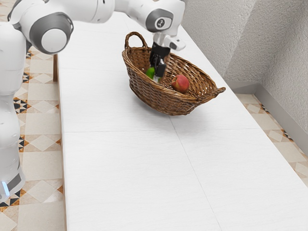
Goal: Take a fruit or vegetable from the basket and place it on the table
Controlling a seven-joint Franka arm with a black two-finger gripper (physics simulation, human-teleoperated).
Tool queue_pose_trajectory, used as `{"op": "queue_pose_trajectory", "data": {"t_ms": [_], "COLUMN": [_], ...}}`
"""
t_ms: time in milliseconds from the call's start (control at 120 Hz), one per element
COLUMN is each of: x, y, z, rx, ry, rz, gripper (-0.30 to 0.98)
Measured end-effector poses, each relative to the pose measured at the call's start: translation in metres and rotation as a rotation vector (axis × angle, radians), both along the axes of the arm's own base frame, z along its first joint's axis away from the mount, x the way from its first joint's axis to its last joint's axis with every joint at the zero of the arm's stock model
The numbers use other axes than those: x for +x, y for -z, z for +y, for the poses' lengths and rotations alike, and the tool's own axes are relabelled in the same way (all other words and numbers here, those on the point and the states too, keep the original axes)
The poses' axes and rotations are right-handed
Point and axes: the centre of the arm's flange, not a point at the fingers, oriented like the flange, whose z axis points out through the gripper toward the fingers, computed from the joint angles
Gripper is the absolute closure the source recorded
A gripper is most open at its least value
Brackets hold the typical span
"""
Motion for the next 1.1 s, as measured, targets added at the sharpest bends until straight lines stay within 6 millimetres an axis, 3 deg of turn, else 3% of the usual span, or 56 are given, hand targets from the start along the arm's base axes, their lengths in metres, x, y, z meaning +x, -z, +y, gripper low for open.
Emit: {"op": "queue_pose_trajectory", "data": {"t_ms": [67, 117, 158, 200, 225, 267, 317, 383, 433, 517, 567, 617, 692, 858, 1100], "x": [0.004, 0.004, 0.0, -0.005, -0.008, -0.011, -0.016, -0.022, -0.022, -0.012, -0.005, -0.002, 0.003, 0.012, 0.016], "y": [-0.041, -0.096, -0.155, -0.211, -0.234, -0.253, -0.261, -0.252, -0.228, -0.153, -0.088, -0.033, -0.003, 0.006, 0.004], "z": [-0.008, -0.024, -0.05, -0.09, -0.121, -0.175, -0.243, -0.321, -0.367, -0.423, -0.443, -0.45, -0.45, -0.445, -0.444], "rx": [0.033, 0.074, 0.112, 0.134, 0.133, 0.114, 0.076, 0.022, -0.011, -0.03, -0.02, -0.003, 0.012, 0.033, 0.037], "ry": [0.017, 0.048, 0.091, 0.159, 0.212, 0.31, 0.438, 0.587, 0.678, 0.787, 0.822, 0.836, 0.834, 0.815, 0.779], "rz": [-0.073, -0.164, -0.26, -0.353, -0.391, -0.424, -0.437, -0.413, -0.359, -0.216, -0.106, -0.031, -0.013, -0.048, -0.08], "gripper": [0.34, 0.33, 0.32, 0.3, 0.29, 0.28, 0.29, 0.29, 0.29, 0.3, 0.3, 0.33, 0.33, 0.11, 0.02]}}
